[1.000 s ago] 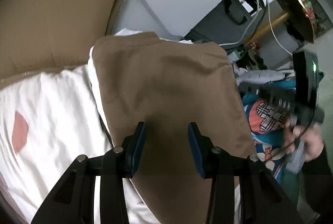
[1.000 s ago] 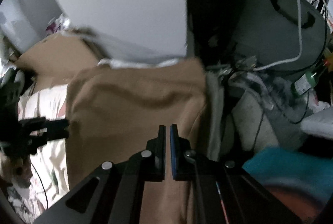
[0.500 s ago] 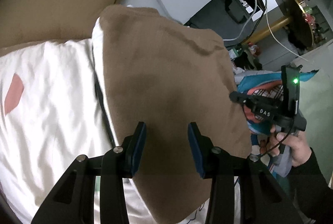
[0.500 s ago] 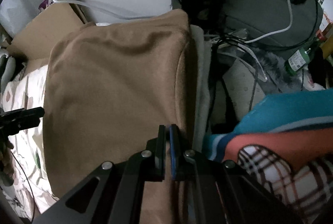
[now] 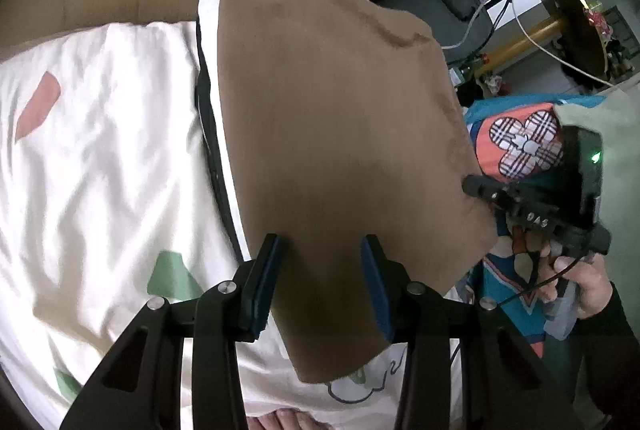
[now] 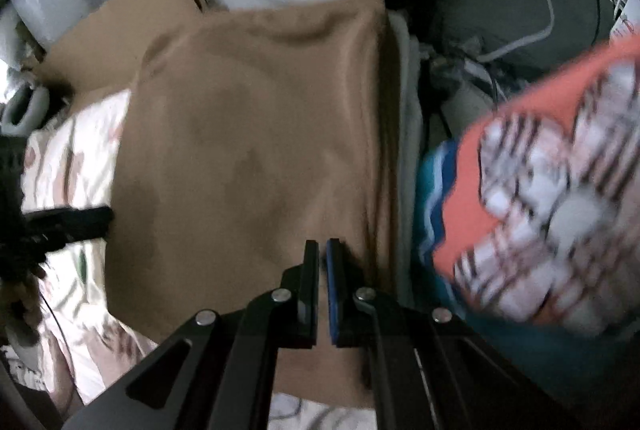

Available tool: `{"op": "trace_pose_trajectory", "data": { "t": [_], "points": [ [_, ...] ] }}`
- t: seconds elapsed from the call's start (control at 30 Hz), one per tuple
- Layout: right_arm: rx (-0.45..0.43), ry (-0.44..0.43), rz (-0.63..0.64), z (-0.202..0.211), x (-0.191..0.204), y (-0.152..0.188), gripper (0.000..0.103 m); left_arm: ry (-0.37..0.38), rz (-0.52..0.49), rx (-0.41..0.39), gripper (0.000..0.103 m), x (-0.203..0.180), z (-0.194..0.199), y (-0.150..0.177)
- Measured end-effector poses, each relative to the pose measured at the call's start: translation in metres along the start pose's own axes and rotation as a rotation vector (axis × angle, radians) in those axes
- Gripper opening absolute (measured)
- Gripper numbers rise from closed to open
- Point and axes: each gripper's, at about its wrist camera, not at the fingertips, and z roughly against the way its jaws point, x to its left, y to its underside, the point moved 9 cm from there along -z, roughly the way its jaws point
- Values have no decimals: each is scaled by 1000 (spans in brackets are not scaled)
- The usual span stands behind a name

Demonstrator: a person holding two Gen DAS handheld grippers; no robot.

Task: Fold clothes

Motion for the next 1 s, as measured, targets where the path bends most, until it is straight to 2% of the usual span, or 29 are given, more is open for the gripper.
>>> {"op": "trace_pose_trajectory", "data": {
  "t": [0.13,0.47,0.5,0.53,0.57,0.67,0.7,0.73,0.8,0.87,0.93,1.0],
  "points": [
    [16,3,2,0,-3,22,2,32,1,-4,41,-5,1,9],
    [40,-18,-32,15,3,50,5,-27,-22,64,42,-7,0,26],
    [48,-27,-46,16,4,51,6,-42,-23,76,57,-8,1,27],
    [53,-37,-62,17,5,51,7,-55,-27,84,78,-9,3,28],
    [53,-46,-72,20,8,51,8,-63,-37,81,84,-11,7,27],
    [48,-55,-83,29,16,44,27,-65,-58,72,86,-20,21,25],
    [45,-57,-87,32,18,41,39,-67,-65,79,86,-23,25,25],
    [44,-59,-94,35,18,39,46,-77,-77,89,86,-25,28,26],
    [57,-64,-113,42,23,37,50,-112,-105,101,86,-29,35,27],
    [68,-68,-132,49,27,35,58,-135,-108,121,90,-30,44,29],
    [70,-65,-138,57,29,34,76,-131,-94,134,94,-32,55,29],
    [69,-58,-145,64,30,33,87,-149,-107,134,94,-37,63,27]
  ]
}}
